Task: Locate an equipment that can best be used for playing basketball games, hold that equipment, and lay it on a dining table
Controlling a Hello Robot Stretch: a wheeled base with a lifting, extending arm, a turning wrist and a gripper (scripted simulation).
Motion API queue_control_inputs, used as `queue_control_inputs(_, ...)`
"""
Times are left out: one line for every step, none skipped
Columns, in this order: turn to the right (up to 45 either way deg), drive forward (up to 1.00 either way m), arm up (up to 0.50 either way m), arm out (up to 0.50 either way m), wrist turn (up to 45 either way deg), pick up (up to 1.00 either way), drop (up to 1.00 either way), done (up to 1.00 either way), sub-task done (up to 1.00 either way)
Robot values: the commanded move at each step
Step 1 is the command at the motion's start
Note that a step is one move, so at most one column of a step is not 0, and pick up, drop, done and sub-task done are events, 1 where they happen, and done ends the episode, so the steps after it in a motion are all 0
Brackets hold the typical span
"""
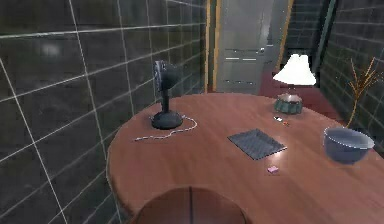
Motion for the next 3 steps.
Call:
queue_control_inputs(45.0, 0.0, 0.0, 0.0, 0.0, 0.0, 0.0, 0.0, 0.0)
queue_control_inputs(12.0, 0.0, 0.0, 0.0, 0.0, 0.0, 0.0, 0.0, 0.0)
queue_control_inputs(0.0, 0.2, 0.0, 0.0, 0.0, 0.0, 0.0, 0.0, 0.0)
